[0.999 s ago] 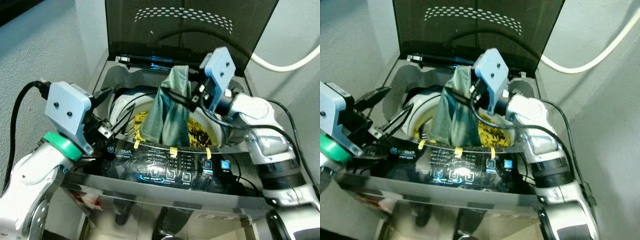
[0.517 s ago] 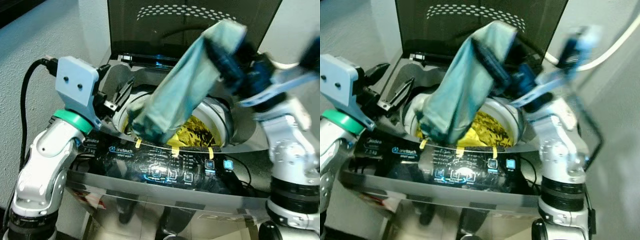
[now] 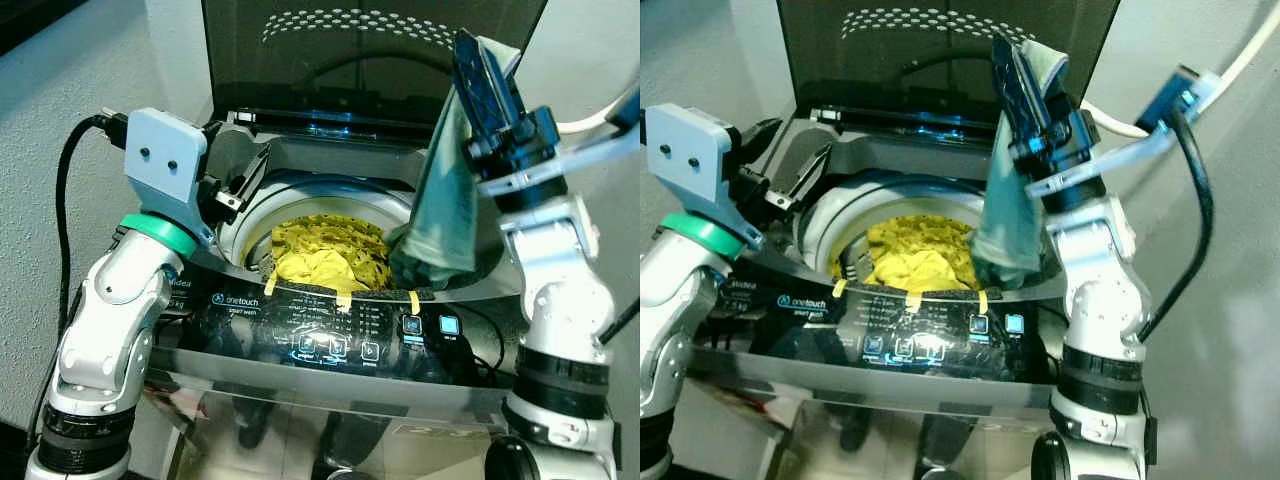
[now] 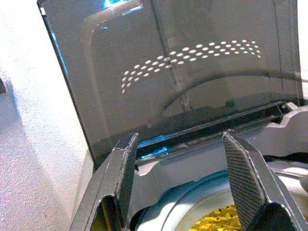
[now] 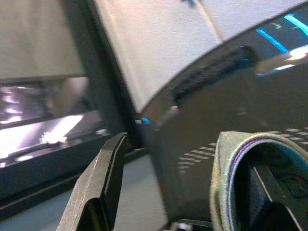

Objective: Clothes washing

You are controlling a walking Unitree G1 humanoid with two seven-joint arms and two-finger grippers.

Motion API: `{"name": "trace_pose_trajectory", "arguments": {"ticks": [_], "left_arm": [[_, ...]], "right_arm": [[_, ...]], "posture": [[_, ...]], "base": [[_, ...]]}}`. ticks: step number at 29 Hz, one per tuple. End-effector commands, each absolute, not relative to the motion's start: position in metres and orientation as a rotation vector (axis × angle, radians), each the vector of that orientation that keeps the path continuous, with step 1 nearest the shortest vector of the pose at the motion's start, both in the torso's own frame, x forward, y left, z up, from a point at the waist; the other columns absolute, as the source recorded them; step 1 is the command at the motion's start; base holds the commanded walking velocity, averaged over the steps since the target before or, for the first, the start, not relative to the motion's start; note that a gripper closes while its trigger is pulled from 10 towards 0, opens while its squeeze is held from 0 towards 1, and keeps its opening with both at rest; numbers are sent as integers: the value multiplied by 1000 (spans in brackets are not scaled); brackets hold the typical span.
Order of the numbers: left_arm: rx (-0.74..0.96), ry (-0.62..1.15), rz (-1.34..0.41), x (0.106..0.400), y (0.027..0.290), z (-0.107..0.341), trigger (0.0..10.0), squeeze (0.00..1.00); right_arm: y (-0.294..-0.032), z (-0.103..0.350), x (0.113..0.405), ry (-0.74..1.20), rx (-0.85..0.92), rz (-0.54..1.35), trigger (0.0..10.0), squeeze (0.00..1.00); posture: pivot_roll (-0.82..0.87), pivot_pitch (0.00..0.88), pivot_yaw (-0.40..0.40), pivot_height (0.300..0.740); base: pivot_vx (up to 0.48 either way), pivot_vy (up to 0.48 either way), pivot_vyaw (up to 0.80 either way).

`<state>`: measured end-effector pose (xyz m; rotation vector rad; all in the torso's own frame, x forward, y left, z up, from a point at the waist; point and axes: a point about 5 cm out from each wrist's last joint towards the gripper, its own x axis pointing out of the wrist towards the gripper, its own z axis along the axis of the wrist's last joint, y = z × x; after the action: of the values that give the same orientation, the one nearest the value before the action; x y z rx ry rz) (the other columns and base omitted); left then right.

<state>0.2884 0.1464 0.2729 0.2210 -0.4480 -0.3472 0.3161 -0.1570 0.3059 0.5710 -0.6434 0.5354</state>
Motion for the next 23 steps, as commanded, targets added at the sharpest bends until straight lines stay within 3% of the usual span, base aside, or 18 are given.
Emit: {"name": "trace_pose_trajectory", "arguments": {"ticks": [1,5,11,18,23], "left_arm": [[191,-443,-309,292,149,271,10000,0],[123,-438,-217,298,157,271,10000,0],[70,-438,-127,304,165,271,10000,0],[57,-432,-116,305,165,268,10000,0],[54,-431,-115,305,163,267,10000,0]], "right_arm": [[-159,303,327,-626,468,361,10000,0],[-144,298,333,-608,385,289,10000,0],[-124,297,336,-579,390,327,10000,0],[-120,290,336,-558,415,290,10000,0],[-119,288,337,-556,408,278,10000,0]], "posture": [[21,0,4,740],[35,0,-12,740],[36,0,-8,740],[34,0,-9,740],[35,0,-10,740]], "base": [[0,0,0],[0,0,0],[0,0,0],[0,0,0],[-270,0,0]]}}
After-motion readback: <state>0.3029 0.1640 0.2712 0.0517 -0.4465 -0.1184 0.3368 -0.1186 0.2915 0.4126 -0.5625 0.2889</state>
